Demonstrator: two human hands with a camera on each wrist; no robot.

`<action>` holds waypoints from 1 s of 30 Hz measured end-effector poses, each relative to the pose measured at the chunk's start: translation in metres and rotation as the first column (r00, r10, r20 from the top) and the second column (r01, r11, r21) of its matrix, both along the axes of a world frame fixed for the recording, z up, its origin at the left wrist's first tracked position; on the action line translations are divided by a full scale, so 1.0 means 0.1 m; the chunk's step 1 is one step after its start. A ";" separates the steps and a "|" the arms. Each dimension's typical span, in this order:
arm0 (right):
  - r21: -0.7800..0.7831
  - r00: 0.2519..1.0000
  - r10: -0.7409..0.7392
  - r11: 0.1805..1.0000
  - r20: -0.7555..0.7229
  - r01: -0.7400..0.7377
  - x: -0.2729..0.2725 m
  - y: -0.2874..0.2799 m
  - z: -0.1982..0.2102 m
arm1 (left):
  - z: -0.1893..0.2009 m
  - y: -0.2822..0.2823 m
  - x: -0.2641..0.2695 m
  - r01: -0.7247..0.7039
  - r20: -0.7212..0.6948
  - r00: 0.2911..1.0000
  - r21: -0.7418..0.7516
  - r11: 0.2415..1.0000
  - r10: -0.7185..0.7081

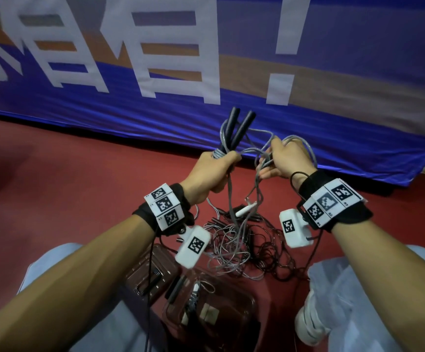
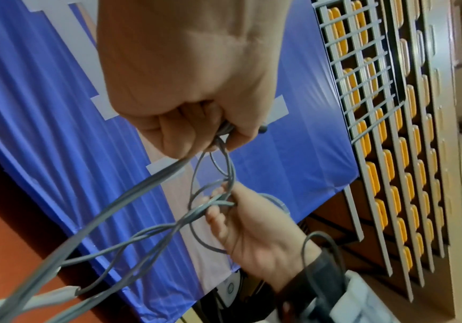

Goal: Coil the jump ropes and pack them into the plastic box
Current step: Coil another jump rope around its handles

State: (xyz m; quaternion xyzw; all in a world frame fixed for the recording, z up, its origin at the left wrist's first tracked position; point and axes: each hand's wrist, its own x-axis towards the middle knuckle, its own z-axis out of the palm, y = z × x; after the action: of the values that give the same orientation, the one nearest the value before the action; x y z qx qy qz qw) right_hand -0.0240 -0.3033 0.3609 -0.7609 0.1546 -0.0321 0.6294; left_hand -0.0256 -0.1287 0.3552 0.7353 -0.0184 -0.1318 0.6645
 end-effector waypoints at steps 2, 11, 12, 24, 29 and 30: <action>-0.112 1.000 0.010 0.994 -0.014 -0.011 0.05 -0.03 -0.06 | 0.08 0.02 0.01 0.017 0.033 0.999 -0.126 0.992 -0.013; -0.731 0.970 0.097 0.642 -0.223 -0.232 0.11 -0.13 -0.49 | 0.57 0.39 0.14 0.012 0.031 0.999 -0.624 0.781 0.009; -0.736 0.956 0.098 0.617 -0.277 -0.277 0.12 -0.15 -0.54 | 0.58 0.44 0.16 -0.004 0.038 0.999 -0.630 0.776 0.036; -0.075 0.947 0.176 0.976 -0.269 -0.203 0.14 0.11 -0.35 | 0.40 0.61 0.23 -0.216 0.172 0.958 -0.085 0.973 0.228; -0.172 0.961 0.228 0.952 -0.158 -0.255 0.07 0.16 -0.26 | 0.31 0.63 0.19 -0.406 0.470 0.842 0.224 0.886 0.266; -0.235 0.956 0.256 0.930 -0.141 -0.284 0.05 0.16 -0.24 | 0.28 0.60 0.18 -0.332 0.464 0.861 0.206 0.920 0.207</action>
State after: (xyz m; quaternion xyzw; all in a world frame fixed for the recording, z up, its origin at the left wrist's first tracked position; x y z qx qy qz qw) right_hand -0.0187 -0.2869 0.3371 -0.8493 0.0767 0.0763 0.5167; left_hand -0.0079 -0.0691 0.3835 0.8273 -0.0430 0.1290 0.5451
